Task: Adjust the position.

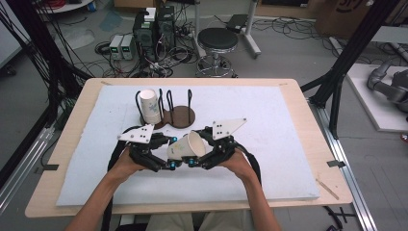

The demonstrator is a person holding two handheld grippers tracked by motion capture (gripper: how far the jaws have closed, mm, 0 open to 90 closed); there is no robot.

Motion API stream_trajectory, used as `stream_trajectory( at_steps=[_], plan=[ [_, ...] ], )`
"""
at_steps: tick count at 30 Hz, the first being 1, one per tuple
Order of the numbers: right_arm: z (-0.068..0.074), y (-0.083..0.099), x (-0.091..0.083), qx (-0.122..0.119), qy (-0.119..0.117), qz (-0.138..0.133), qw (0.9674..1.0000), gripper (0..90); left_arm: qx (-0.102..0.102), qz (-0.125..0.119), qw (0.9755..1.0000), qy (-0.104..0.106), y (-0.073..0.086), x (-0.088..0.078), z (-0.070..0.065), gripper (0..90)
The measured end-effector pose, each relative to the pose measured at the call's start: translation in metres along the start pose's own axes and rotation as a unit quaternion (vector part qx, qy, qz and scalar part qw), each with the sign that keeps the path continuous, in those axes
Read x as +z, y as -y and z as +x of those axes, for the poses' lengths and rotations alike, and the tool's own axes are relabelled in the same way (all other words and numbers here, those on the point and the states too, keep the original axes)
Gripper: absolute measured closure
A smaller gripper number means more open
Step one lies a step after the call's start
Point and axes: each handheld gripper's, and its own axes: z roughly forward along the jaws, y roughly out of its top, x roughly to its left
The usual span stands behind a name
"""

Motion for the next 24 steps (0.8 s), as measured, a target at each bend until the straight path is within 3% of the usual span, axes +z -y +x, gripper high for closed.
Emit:
stream_trajectory(
  at_steps=[17, 18, 21, 24],
  plan=[
    [0.0006, 0.0008, 0.0, -0.001, -0.004, -0.004, 1.0, 29.3, 0.004, -0.002, 1.0, -0.003, -0.0004, 0.0002, -0.0013, 34.7],
    [0.0006, 0.0007, -0.0001, -0.002, -0.004, -0.004, 1.0, 29.3, 0.001, -0.002, 1.0, -0.003, -0.0006, 0.0, -0.0014, 32.6],
    [0.001, 0.0003, -0.0007, -0.002, -0.004, -0.006, 1.0, 29.3, -0.023, -0.011, 0.9994, -0.024, -0.0007, 0.0006, 0.0001, 12.7],
    [0.0005, 0.0006, -0.0004, -0.002, -0.005, -0.005, 1.0, 29.4, -0.029, -0.012, 0.9991, -0.028, -0.0007, 0.0, 0.0009, 3.7]
  ],
)
